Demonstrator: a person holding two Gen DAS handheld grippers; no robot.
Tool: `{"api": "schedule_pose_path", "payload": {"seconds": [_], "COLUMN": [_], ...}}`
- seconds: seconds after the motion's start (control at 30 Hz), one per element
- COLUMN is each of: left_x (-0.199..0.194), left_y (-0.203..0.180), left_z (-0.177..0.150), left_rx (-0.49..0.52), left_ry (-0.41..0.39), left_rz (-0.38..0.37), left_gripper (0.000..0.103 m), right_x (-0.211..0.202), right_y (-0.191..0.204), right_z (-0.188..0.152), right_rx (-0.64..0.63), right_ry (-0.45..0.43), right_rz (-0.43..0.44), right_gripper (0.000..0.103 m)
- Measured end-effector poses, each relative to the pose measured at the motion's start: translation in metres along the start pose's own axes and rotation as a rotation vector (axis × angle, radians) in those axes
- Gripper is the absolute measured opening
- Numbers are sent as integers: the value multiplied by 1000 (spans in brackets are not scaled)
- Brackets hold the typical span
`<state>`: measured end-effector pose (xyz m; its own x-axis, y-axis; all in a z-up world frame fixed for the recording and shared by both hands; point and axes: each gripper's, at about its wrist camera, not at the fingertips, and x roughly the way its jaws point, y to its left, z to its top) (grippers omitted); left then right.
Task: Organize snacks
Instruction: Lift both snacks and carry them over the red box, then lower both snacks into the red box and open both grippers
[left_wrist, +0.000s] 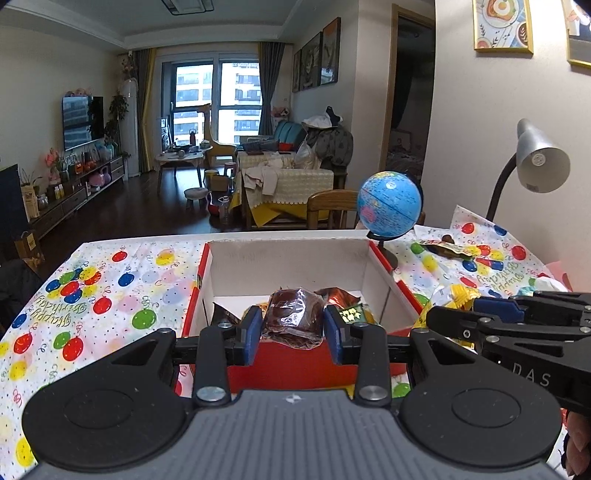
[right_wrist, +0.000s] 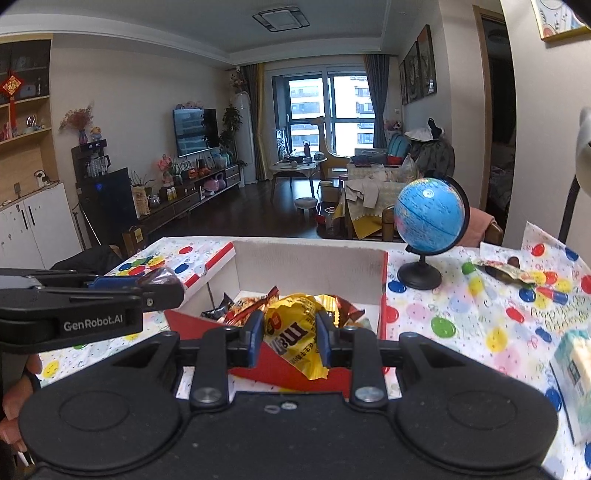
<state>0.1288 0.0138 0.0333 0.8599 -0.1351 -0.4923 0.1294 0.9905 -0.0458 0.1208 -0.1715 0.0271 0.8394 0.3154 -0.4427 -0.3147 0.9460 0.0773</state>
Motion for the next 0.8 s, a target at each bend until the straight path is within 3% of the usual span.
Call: {"api": "schedule_pose_path", "payload": {"seconds": [0.43,0.8], "left_x": [74,130], "left_y": [18,25], "left_z": [26,26], "left_rx": [-3,16], "left_ry": [59,119], "left_rz": [66,126], "left_gripper": [35,35], "right_x": [64,115], "right_y": [-22,-35], "right_z": [15,13], "right_rx": [13,40], "right_ry": [37,94], "right_rz": [-23,-56], "right_gripper": [28,28]}}
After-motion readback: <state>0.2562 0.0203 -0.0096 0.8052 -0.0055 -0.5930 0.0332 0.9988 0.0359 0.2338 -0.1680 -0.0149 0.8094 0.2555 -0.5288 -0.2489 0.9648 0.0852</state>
